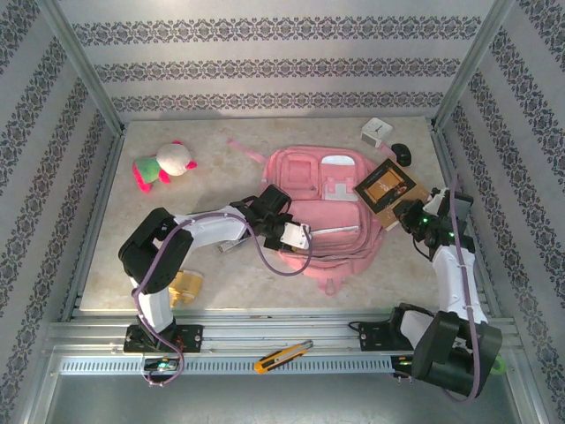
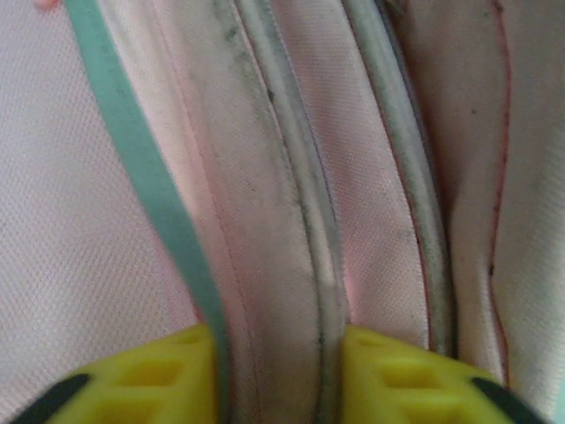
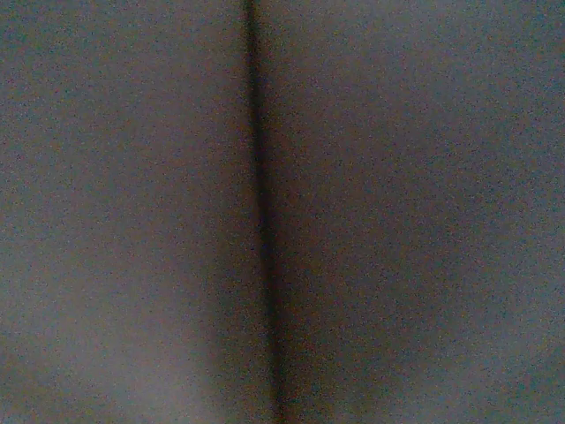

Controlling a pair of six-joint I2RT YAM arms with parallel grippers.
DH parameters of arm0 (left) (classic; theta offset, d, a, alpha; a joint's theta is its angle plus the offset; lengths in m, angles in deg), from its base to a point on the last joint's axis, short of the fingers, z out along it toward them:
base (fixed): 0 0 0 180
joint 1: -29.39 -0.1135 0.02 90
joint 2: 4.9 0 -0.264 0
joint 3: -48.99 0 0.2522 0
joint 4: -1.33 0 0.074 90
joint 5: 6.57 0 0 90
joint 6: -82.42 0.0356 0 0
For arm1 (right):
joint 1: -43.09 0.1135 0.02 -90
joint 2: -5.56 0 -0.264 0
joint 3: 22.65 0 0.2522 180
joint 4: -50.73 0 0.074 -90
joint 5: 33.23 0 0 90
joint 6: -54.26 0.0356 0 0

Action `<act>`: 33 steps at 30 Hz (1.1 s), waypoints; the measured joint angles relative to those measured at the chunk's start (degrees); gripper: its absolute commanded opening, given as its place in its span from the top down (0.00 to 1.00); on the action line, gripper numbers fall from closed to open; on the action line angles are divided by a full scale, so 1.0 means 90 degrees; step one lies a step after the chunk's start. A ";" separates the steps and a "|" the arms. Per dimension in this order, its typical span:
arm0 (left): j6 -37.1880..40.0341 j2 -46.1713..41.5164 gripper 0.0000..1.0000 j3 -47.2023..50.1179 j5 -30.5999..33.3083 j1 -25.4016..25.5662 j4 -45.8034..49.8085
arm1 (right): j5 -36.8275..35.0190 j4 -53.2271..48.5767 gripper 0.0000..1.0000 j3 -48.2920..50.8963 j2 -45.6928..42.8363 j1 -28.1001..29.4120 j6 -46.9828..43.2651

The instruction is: Pack the student bag

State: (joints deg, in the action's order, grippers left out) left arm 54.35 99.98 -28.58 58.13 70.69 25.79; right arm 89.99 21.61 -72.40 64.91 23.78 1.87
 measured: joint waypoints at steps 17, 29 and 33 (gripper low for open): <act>-0.2416 -0.2001 1.00 0.1523 0.0556 -0.0279 -0.0403 | -0.0243 0.0789 1.00 -0.0891 0.1304 0.1634 0.0500; -0.4175 -0.2363 1.00 0.1520 0.0478 -0.0508 -0.1248 | -0.0265 -0.0221 1.00 -0.1906 -0.0284 0.1321 0.0651; -0.4988 -0.2499 1.00 0.1518 0.0372 -0.0780 -0.1574 | -0.0641 -0.1260 1.00 -0.1384 -0.1766 0.1163 0.1231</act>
State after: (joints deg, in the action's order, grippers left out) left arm 9.45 77.49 -14.92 61.47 63.68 11.63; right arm 84.22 10.27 -84.86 49.02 34.25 12.95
